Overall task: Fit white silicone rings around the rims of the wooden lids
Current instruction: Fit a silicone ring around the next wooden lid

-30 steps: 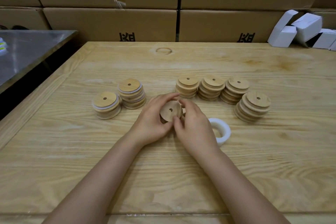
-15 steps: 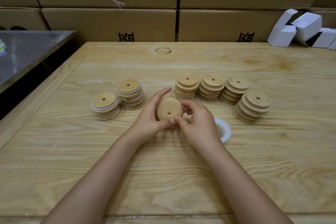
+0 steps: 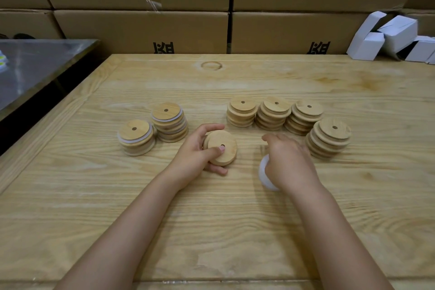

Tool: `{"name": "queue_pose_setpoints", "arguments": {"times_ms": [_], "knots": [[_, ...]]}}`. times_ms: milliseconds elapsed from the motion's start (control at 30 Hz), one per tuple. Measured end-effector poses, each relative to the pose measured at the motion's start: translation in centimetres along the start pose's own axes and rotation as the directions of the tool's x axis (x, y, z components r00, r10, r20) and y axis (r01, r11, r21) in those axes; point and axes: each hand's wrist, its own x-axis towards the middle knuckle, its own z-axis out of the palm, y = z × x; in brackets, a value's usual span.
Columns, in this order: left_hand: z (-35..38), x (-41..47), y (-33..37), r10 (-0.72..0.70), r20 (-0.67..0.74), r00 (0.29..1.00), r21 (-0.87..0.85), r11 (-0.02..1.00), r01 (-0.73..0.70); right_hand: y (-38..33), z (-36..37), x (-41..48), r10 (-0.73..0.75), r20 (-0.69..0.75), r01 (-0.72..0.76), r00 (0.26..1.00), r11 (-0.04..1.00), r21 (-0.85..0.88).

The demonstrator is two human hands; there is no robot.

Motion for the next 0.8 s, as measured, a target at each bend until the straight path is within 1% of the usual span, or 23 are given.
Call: {"name": "queue_pose_setpoints", "arguments": {"times_ms": [133,267,400,467,600,800], "knots": [[0.0,0.1,0.0,-0.012,0.014,1.0,-0.026,1.0,0.012,0.5,-0.4,0.2,0.006,0.001,-0.006,1.0,1.0,0.03],[-0.1,0.2,-0.1,-0.01,0.027,1.0,-0.025,1.0,0.01,0.9,-0.6,0.1,-0.041,-0.002,0.041,0.999,0.999,0.011],[-0.2,0.1,-0.1,-0.005,0.038,0.999,-0.01,1.0,0.005,1.3,-0.9,0.1,-0.026,0.04,0.021,0.999,0.993,0.116],[-0.1,0.1,0.0,-0.003,0.042,0.999,-0.01,1.0,0.004,1.5,-0.9,0.0,-0.032,0.069,0.024,0.997,0.993,0.115],[-0.1,0.0,0.0,0.004,0.047,0.999,-0.011,1.0,-0.003,1.6,-0.9,0.1,-0.006,0.049,0.0,0.999,0.994,0.113],[-0.2,0.0,0.0,0.006,0.055,0.998,-0.004,1.0,-0.006,2.2,-1.1,0.3,-0.032,0.071,0.023,0.997,0.991,0.129]]}}
